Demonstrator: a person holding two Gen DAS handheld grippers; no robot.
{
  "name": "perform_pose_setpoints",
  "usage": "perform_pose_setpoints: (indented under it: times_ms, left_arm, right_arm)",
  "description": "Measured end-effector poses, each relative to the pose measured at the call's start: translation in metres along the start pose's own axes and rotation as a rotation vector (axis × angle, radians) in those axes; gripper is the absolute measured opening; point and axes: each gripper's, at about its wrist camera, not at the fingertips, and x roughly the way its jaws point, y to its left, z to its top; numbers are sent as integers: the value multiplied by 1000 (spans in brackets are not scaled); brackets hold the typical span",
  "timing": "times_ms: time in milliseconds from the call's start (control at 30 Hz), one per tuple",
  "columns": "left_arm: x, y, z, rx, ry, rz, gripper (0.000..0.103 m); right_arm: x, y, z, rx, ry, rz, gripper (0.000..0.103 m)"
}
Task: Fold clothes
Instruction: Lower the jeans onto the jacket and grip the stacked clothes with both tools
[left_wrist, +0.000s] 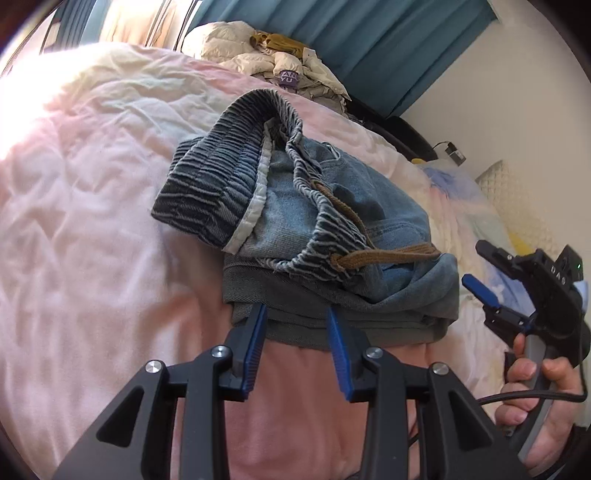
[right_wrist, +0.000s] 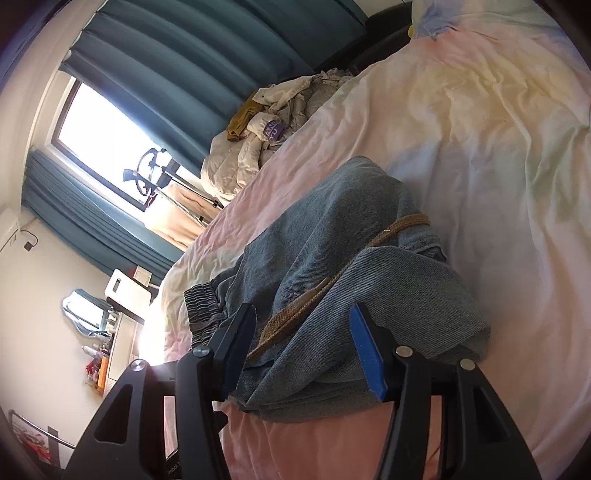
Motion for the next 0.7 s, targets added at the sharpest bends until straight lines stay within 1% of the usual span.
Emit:
perform_pose_setpoints:
  times_ms: [67,167,200,267,300,367,433,567,700]
  left_arm:
    - [2,17,2,-98,3,-71,34]
    - [6,37,2,-210,6,-158,40]
    - [8,41,1,-236,10,-182,44]
    - [10,48,0,-284,6,-247,46]
    - [10,50,-1,-303,-1,-278,49]
    - [10,52,-2,-325,-19,-310,51]
    - [10,52,-2,-318,-33,-306,53]
    - [3,50,-2,-287,-83,-238,56]
    - [2,45,-3,-249,-121,-176,67]
  right_arm:
    - [-1,1,3,-14,-18,-17,62]
    - [1,0,8,-26,-34,-35,65]
    - [2,-1,10,-25,-37,-37,68]
    - [4,-3,14,-17,-44,-31,72]
    - [4,-5,16,-13,-47,-28,74]
    - [6,-9,19,-3,-53,-21,75]
    - [8,-13,23,9,-58,-15,75]
    - [11,-26,30,56,-72,-15,75]
    - [13,-38,35,102,-85,-5,75]
